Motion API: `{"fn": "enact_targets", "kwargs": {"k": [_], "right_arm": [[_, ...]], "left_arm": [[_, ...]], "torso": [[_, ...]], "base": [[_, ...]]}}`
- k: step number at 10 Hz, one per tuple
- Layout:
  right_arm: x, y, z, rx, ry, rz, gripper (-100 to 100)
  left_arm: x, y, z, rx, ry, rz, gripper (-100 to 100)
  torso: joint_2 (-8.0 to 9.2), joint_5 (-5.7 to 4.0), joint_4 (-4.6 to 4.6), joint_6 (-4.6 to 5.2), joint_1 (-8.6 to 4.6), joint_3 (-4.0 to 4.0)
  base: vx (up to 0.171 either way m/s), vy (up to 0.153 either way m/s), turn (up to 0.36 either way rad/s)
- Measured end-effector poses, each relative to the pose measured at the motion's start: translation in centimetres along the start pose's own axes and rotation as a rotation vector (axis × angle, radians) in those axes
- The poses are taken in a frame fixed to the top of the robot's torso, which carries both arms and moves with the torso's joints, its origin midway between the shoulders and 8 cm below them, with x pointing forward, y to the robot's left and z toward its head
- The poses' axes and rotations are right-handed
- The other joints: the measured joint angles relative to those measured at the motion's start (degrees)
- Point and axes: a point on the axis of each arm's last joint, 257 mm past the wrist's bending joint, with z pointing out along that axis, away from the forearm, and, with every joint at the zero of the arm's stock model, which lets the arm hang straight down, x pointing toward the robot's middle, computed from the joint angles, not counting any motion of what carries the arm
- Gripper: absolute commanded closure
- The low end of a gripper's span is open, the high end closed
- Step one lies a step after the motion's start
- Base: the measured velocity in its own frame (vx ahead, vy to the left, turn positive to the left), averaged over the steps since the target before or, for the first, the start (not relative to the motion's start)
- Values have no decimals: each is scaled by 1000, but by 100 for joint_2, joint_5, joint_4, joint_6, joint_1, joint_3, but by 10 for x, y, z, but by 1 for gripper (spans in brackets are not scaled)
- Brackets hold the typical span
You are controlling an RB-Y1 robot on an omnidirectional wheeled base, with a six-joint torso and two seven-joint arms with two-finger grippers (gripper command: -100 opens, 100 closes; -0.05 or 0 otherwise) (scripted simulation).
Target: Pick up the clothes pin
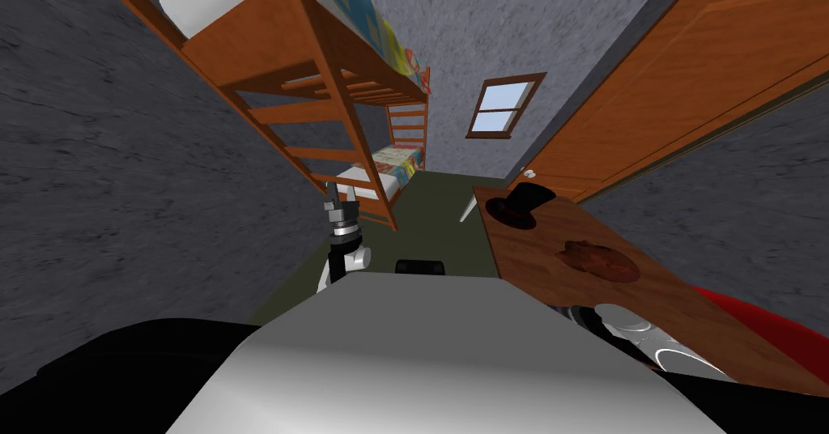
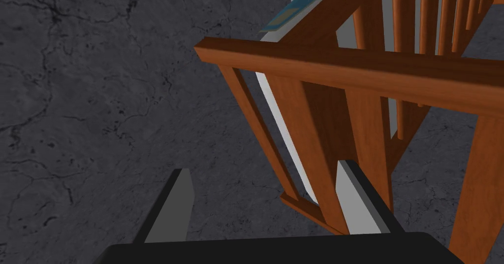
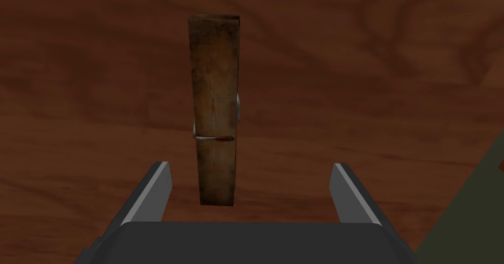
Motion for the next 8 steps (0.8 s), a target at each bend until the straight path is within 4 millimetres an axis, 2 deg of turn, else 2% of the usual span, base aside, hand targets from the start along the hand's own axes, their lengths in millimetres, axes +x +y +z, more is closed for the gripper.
{"fn": "enact_targets", "kwargs": {"k": [2, 3, 5, 8], "right_arm": [[-14, 4, 3, -14, -8, 21, -100], [-14, 1, 1, -6, -5, 27, -100], [-24, 7, 3, -24, 3, 58, -100], [-27, 4, 2, -19, 5, 84, -100]], "left_arm": [[0, 0, 0, 0, 0, 0, 0], [0, 0, 0, 0, 0, 0, 0], [0, 0, 0, 0, 0, 0, 0], [0, 0, 0, 0, 0, 0, 0]], "torso": [[-12, -1, -2, 7, -12, -5], [-26, -2, -5, 8, -20, -13], [2, -7, 2, 2, -7, 3], [-43, -10, -7, 4, -19, -23]], "base": [[-44, 13, -13], [-114, 40, 196], [-107, 33, 68], [3, 9, -8]]}}
